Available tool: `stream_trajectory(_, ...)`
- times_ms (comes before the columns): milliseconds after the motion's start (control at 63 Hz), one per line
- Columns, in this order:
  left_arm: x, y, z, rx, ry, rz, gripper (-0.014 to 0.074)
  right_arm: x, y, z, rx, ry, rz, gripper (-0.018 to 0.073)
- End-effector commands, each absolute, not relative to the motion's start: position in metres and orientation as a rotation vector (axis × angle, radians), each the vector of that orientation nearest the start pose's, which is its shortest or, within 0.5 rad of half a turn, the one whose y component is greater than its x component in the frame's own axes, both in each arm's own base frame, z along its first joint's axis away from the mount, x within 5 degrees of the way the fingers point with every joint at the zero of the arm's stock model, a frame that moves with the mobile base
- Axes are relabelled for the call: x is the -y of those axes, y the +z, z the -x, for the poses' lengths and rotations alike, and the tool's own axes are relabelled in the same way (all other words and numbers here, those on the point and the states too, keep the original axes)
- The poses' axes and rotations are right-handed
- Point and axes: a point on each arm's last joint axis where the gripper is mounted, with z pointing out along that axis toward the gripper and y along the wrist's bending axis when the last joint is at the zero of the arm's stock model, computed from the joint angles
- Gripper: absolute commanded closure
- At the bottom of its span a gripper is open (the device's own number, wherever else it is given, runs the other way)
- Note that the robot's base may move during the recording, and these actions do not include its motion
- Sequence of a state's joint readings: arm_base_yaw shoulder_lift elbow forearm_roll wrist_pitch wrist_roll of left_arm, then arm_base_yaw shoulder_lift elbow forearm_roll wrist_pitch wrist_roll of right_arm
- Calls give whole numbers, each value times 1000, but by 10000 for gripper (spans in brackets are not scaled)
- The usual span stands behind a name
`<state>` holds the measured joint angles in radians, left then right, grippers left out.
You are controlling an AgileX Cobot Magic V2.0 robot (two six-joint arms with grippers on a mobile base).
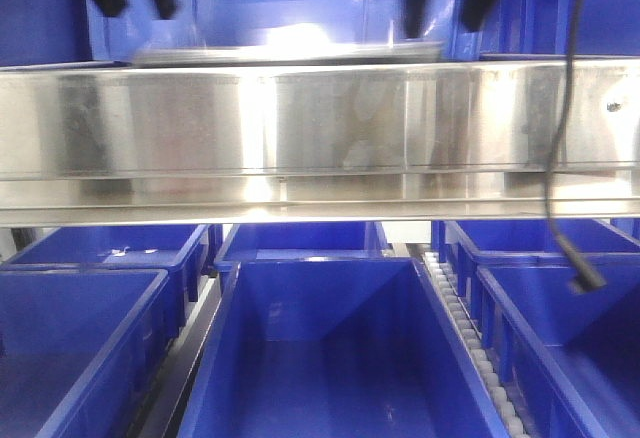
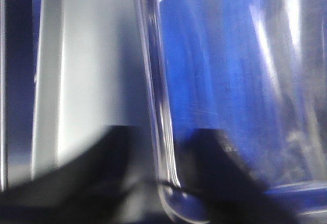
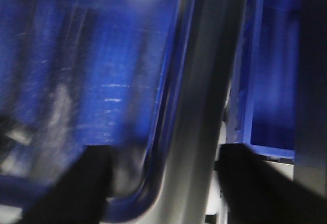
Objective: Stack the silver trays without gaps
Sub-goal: 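Lower the held tray onto the stacked silver trays on the shelf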
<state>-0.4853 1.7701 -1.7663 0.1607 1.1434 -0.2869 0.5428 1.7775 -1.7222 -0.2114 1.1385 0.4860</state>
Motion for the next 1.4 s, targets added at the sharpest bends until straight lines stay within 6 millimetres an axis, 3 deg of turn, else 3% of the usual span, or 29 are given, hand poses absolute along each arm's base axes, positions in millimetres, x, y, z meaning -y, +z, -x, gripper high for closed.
stream_trajectory(0,163,389,-341,-2464,-107,-289,75,-175,375,-335,-2504,78,137,-70)
stream_trajectory(127,162,399,-333,-2437,-124,-312,76,-172,384,-329,-2488,90,133,-41)
stream_trajectory(254,156,425,-314,-2361,-164,-315,148,-166,406,-314,-2434,126,131,71)
stream_trajectory(444,140,475,-264,-2177,-209,-402,423,-156,448,-274,-2313,205,174,361)
stream_trajectory(524,132,485,-243,-2127,-237,-405,562,-153,460,-252,-2260,233,215,508)
stream_trajectory(587,123,491,-219,-2095,-269,-421,655,-151,466,-233,-2216,255,256,498)
stream_trajectory(635,118,490,-204,-2076,-281,-438,633,-148,469,-218,-2180,272,287,500)
stream_trajectory(873,82,453,-125,-1894,-408,-478,644,-120,438,-151,-2055,393,414,500)
stream_trajectory(1063,47,389,-71,-1760,-464,-467,644,-90,377,-114,-1944,454,466,500)
stream_trajectory(1175,33,351,-52,-1707,-480,-457,644,-73,337,-94,-1810,465,520,500)
stream_trajectory(1381,20,315,-33,-1531,-523,-421,644,-59,285,-71,-1634,515,586,500)
